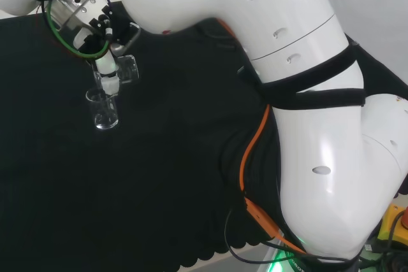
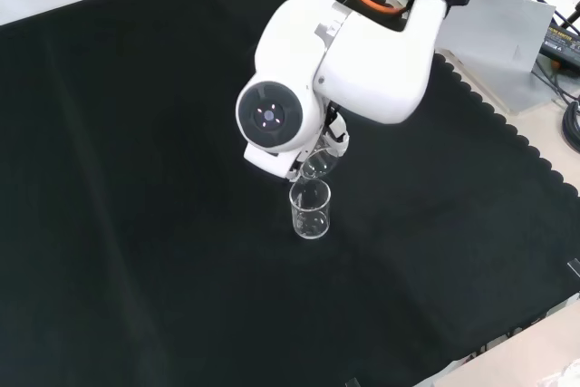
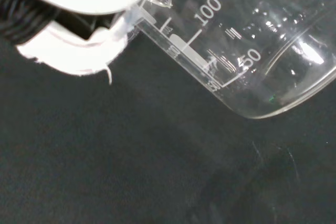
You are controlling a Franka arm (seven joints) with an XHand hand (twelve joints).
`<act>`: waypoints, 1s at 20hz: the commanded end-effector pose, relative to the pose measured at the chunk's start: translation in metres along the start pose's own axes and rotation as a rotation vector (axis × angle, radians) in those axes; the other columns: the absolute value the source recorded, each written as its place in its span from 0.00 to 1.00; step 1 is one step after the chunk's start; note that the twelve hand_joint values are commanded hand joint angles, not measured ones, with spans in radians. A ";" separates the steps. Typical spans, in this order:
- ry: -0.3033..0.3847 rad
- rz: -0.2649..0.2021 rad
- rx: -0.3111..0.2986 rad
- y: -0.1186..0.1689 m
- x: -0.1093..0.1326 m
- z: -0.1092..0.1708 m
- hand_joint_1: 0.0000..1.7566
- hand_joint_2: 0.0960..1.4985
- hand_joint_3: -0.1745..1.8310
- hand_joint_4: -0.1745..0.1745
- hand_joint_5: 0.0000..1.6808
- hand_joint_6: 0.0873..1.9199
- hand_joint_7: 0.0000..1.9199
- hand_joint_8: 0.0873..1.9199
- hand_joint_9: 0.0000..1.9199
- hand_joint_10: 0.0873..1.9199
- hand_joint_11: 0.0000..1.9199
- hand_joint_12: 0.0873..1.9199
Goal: Pour the water from the handheld beaker into the one on the table.
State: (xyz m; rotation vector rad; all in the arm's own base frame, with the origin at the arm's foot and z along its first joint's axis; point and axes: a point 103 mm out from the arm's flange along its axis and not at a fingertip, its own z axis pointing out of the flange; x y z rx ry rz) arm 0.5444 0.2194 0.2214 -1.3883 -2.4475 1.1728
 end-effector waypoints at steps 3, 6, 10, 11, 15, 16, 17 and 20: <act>0.265 -0.087 -0.194 -0.014 -0.038 0.020 0.68 0.33 0.43 0.84 0.92 0.05 0.93 0.00 0.89 0.00 0.66 0.40; 0.337 -0.120 -0.278 -0.015 -0.054 0.029 0.68 0.33 0.43 0.84 0.92 0.05 0.93 0.00 0.89 0.00 0.66 0.40; 0.437 -0.190 -0.369 -0.012 -0.069 0.039 0.68 0.33 0.43 0.83 0.92 0.05 0.93 0.00 0.89 0.00 0.66 0.40; 0.456 -0.200 -0.382 -0.011 -0.071 0.041 0.68 0.33 0.43 0.83 0.92 0.05 0.93 0.00 0.89 0.00 0.66 0.40; 0.515 -0.212 -0.422 -0.002 -0.076 0.048 0.68 0.33 0.43 0.83 0.92 0.05 0.93 0.00 0.88 0.00 0.66 0.40; 0.529 -0.219 -0.431 0.000 -0.077 0.050 0.68 0.33 0.43 0.82 0.92 0.05 0.93 0.00 0.88 0.00 0.66 0.40; 0.546 -0.229 -0.448 0.003 -0.078 0.052 0.68 0.33 0.43 0.82 0.92 0.05 0.93 0.00 0.88 0.00 0.66 0.40; 0.610 -0.276 -0.512 0.017 -0.082 0.062 0.68 0.33 0.43 0.82 0.92 0.05 0.93 0.00 0.88 0.00 0.66 0.40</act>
